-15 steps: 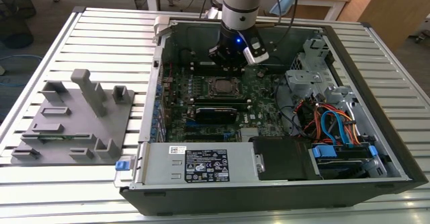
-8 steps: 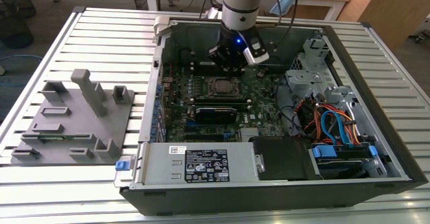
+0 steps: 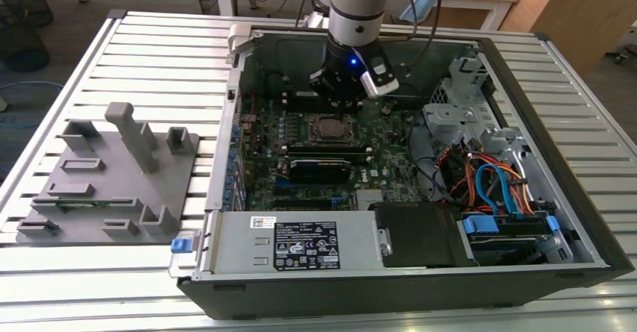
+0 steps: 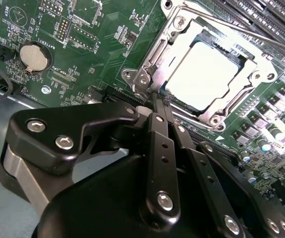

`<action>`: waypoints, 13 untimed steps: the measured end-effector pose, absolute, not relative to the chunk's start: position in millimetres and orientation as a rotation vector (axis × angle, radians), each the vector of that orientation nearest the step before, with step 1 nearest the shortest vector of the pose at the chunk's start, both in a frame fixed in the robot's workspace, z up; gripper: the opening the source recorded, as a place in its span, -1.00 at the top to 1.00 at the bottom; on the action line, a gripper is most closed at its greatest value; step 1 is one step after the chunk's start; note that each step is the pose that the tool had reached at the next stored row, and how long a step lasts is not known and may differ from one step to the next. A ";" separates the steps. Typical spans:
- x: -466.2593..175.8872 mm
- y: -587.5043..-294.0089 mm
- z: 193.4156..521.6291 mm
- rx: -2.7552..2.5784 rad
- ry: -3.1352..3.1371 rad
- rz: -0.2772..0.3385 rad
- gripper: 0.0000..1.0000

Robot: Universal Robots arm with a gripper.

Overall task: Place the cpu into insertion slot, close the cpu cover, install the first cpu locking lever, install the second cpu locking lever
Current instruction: 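Install the second cpu locking lever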

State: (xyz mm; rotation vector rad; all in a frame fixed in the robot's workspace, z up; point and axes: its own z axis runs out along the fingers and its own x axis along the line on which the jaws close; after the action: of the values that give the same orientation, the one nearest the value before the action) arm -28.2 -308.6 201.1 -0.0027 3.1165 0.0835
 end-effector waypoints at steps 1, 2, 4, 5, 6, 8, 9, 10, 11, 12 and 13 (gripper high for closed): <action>-28.2 -308.8 201.1 -0.003 3.117 0.084 0.80; -28.2 -309.1 201.1 -0.003 3.117 0.084 0.80; -28.2 -309.4 201.1 -0.003 3.117 0.083 0.80; -28.2 -309.4 201.1 -0.003 3.117 0.083 0.80; -28.2 -309.5 201.1 -0.003 3.117 0.083 0.80; -28.2 -309.6 201.9 -0.003 3.117 0.083 0.80; -28.2 -309.6 202.6 -0.003 3.117 0.083 0.80; -28.2 -309.5 203.5 -0.003 3.116 0.084 0.80; -28.2 -309.5 204.8 -0.003 3.117 0.083 0.80; -28.2 -309.5 206.2 -0.003 3.117 0.083 0.80; -28.2 -309.5 207.9 -0.003 3.117 0.083 0.80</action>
State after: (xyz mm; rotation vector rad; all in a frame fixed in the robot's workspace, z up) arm -28.2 -309.5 207.9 -0.0028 3.1165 0.0835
